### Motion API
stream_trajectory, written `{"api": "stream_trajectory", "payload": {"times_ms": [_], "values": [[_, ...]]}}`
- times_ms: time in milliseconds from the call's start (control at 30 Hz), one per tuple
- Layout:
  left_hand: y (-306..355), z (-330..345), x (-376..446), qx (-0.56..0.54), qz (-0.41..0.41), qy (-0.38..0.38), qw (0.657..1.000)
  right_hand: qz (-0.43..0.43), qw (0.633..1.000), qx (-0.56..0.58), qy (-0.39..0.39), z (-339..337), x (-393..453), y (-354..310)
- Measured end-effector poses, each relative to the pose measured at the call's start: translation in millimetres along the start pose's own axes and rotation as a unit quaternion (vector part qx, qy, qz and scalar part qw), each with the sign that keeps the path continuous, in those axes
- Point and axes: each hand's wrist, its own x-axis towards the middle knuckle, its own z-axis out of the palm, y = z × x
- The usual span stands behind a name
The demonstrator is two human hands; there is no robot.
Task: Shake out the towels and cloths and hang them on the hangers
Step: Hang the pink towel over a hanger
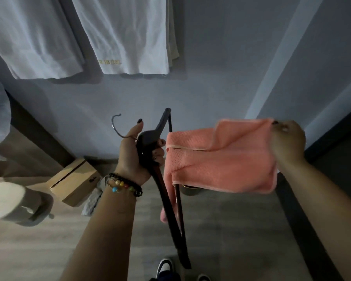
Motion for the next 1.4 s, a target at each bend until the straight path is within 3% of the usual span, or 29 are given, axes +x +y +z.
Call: {"api": "stream_trajectory", "payload": {"times_ms": [133,267,367,467,567,733,933,1000,1100,1233,1367,1400], "values": [[2,11,-3,0.019,0.001,-0.028,0.999,0.065,0.996,-0.06,-0.024,-8,-20,59],[-2,35,-5,0.118,-0.005,-0.025,0.993,0.131,0.976,-0.097,-0.144,8,-35,101],[-9,52,-3,0.191,-0.007,-0.012,0.981,0.048,0.959,-0.159,-0.229,39,-32,153],[-18,69,-2,0.237,-0.027,-0.016,0.971,-0.073,0.967,-0.125,-0.211,27,-74,72],[-24,80,-4,0.268,-0.045,-0.02,0.962,-0.186,0.95,-0.083,-0.237,36,-91,36],[-27,90,-11,0.279,-0.054,-0.043,0.958,-0.172,0.944,-0.078,-0.271,44,-96,22],[-20,83,-17,0.166,-0.053,-0.073,0.982,-0.184,0.945,-0.064,-0.264,44,-84,44],[-18,79,-20,0.166,-0.048,-0.075,0.982,-0.162,0.955,-0.008,-0.248,36,-73,42],[-16,76,-23,0.205,-0.041,-0.067,0.976,-0.129,0.947,0.066,-0.288,11,-51,25],[-22,72,-23,0.206,-0.073,-0.067,0.974,0.015,0.924,0.215,-0.316,-19,-27,4],[-27,69,-24,0.184,-0.095,-0.082,0.975,0.249,0.818,0.395,-0.336,-37,-4,2],[-27,68,-25,0.177,-0.099,-0.086,0.975,0.285,0.812,0.396,-0.319,-40,4,10]]}}
